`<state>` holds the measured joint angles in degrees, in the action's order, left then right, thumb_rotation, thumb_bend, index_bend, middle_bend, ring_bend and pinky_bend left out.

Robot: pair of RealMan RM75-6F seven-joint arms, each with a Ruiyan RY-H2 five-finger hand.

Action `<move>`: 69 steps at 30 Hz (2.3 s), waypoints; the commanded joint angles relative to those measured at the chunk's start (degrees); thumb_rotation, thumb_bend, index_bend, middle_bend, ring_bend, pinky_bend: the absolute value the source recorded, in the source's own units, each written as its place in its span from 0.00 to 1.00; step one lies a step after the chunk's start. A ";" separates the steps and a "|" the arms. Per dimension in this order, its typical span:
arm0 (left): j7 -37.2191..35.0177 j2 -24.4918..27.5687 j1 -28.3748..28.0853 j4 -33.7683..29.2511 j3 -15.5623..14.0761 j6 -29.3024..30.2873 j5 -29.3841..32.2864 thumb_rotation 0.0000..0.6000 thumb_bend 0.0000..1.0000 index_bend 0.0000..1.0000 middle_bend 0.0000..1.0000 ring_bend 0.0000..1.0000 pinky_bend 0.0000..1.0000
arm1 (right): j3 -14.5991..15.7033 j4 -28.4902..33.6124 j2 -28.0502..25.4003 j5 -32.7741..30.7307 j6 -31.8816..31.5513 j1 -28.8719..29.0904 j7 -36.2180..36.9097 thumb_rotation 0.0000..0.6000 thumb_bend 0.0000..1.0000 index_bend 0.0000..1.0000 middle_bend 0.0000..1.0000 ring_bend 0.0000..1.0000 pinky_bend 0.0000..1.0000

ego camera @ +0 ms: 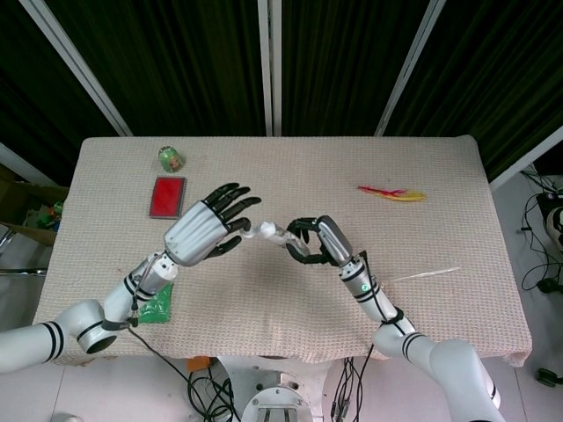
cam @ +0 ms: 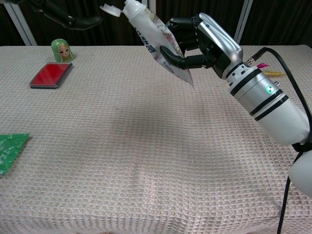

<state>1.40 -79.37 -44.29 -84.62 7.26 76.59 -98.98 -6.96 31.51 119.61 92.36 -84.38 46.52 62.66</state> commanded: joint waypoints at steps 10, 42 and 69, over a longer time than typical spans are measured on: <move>-0.17 -0.76 -0.12 -0.25 -0.12 -0.36 -0.39 1.00 0.33 0.47 0.20 0.13 0.17 | -0.71 -0.03 0.40 -0.37 -0.40 0.50 0.13 1.00 0.63 0.96 0.75 0.61 0.77; 1.81 4.51 3.89 -4.75 -1.17 -1.46 3.23 1.00 0.31 0.36 0.18 0.13 0.17 | 2.04 2.18 -7.04 -4.76 28.20 3.94 -34.72 1.00 0.33 0.63 0.55 0.42 0.51; -4.23 14.78 27.69 -4.37 -5.64 7.21 23.96 1.00 0.29 0.32 0.19 0.13 0.17 | 7.21 58.85 -54.99 -11.91 3.83 -26.50 -57.67 1.00 0.24 0.03 0.23 0.14 0.28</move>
<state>-2.08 -64.77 -19.51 -90.31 2.64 80.88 -75.95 -2.25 84.94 70.32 81.38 -74.44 26.44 6.22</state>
